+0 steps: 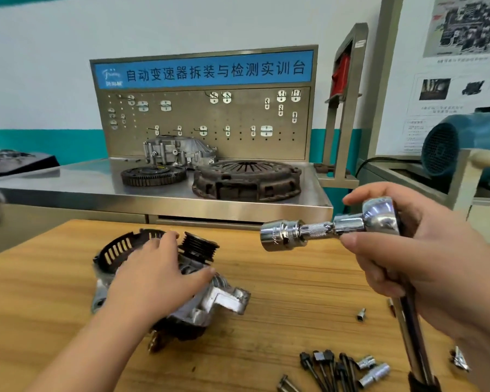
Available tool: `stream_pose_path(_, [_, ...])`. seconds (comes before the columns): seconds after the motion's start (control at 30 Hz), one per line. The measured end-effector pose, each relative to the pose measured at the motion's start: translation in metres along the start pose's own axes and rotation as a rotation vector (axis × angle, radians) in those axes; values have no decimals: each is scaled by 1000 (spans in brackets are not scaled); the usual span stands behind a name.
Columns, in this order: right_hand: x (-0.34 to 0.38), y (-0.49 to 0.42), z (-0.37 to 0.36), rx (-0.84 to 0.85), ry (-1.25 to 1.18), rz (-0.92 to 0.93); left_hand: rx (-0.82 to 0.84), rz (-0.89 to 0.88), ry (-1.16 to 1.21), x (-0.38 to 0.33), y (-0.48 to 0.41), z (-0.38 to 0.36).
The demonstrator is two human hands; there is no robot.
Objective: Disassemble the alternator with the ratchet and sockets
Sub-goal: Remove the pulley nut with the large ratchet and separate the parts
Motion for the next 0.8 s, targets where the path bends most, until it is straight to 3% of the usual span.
stream_pose_path(0.23, [-2,2,-20,35,-23,-36,-127,-156,-11,-9,10,2])
stream_pose_path(0.53, [3,3,-18,-42,-30,-15,-7,-587,310,3,28,10])
stream_pose_path(0.63, [-1,0,-24,-30,29,-55,6,-615,392,6,30,11])
stream_pose_path(0.8, [-21,-10,-53,72,109,-193,11,-630,290,-9,26,12])
Point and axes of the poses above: each hand's wrist, its own y-axis away from the middle knuckle, its own z-axis out of the back of the hand, x = y × z, the point moved 9 cm from there along -y, towards the middle knuckle, and after that the axes turned 10 degrees about x, right-handed, at the moved point
